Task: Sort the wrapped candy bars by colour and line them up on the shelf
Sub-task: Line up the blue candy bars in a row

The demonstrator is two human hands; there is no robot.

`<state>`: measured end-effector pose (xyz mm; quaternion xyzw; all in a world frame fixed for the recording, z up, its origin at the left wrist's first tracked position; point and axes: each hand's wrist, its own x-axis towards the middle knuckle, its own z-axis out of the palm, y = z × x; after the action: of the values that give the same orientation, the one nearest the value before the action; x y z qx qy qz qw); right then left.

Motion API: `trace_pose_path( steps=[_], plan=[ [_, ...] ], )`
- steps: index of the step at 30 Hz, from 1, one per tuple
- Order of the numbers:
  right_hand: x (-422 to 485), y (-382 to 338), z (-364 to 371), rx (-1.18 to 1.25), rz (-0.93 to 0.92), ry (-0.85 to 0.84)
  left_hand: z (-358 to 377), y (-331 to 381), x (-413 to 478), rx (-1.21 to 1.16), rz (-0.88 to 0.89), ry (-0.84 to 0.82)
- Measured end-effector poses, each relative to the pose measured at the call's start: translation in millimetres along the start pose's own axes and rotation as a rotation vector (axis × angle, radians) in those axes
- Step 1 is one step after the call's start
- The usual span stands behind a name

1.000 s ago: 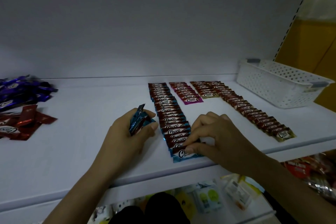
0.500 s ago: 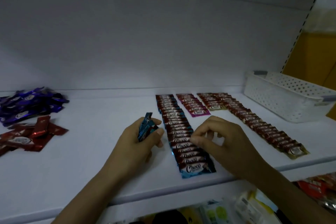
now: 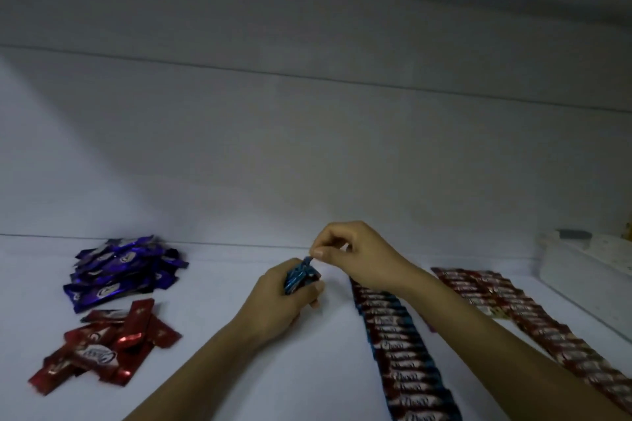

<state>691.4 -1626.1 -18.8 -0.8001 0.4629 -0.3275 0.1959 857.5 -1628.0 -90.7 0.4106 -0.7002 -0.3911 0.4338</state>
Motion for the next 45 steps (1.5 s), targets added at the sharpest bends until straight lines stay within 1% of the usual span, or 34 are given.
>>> trace_pose_path(
  steps=[2, 4, 7, 8, 10, 12, 14, 16, 18, 24, 26, 28, 29, 31, 35, 38, 40, 43, 45],
  plan=[
    [12.6, 7.0, 0.3, 0.084, 0.033, -0.009, -2.3, -8.4, 3.0, -0.043, -0.037, 0.044],
    [22.1, 12.9, 2.1, 0.146, 0.021, -0.064, -1.1, -12.8, 4.8, -0.059, -0.036, 0.049],
    [30.5, 16.7, 5.5, 0.027, -0.027, -0.215, 3.1, -14.5, 5.1, -0.017, 0.004, 0.013],
    [32.6, 18.7, 5.9, 0.004, -0.039, -0.231, 3.6, -14.9, 5.3, -0.011, 0.011, 0.015],
    [35.4, 25.3, 4.5, 0.034, -0.040, -0.196, 4.6, -15.6, 5.9, -0.038, 0.016, 0.043],
    [35.5, 31.3, 0.3, 0.134, -0.012, -0.135, 4.7, -15.9, 6.1, -0.059, 0.032, 0.082],
    [35.8, 35.7, -5.1, 0.237, 0.040, -0.071, 4.3, -14.9, 6.0, -0.085, 0.021, 0.123],
    [36.3, 38.6, -9.0, 0.288, 0.101, -0.033, 4.4, -13.9, 6.1, -0.129, 0.000, 0.153],
    [37.5, 39.3, -8.9, 0.314, 0.132, -0.040, 3.8, -13.4, 7.0, -0.172, -0.006, 0.177],
    [36.2, 37.2, -3.0, 0.348, 0.062, -0.142, 2.0, -15.8, 8.6, -0.192, -0.035, 0.285],
    [37.6, 43.1, -3.0, 0.354, 0.126, -0.103, 1.8, -17.5, 9.4, -0.165, -0.036, 0.328],
    [38.6, 52.1, 1.6, 0.353, 0.206, -0.017, 0.8, -20.3, 11.3, -0.178, -0.050, 0.405],
    [38.4, 56.6, 5.2, 0.327, 0.223, -0.001, 0.3, -21.4, 12.2, -0.201, -0.059, 0.443],
    [36.6, 62.1, 11.5, 0.205, 0.231, -0.056, -0.6, -22.7, 13.3, -0.218, -0.064, 0.485],
    [34.9, 60.1, 12.0, -0.088, 0.206, -0.229, 1.0, -25.1, 13.6, -0.194, -0.051, 0.473],
    [34.3, 56.7, 24.7, -0.274, 0.142, -0.335, 1.3, -25.2, 13.7, -0.194, -0.059, 0.465],
    [32.2, 55.9, 38.1, -0.348, 0.089, -0.323, 0.6, -24.6, 13.3, -0.194, -0.060, 0.482],
    [31.1, 56.0, 40.8, -0.323, 0.048, -0.181, 0.2, -24.7, 13.3, -0.204, -0.072, 0.516],
    [30.0, 56.9, 37.8, -0.385, 0.005, -0.118, 0.5, -25.3, 13.2, -0.211, -0.085, 0.530]
  ],
)
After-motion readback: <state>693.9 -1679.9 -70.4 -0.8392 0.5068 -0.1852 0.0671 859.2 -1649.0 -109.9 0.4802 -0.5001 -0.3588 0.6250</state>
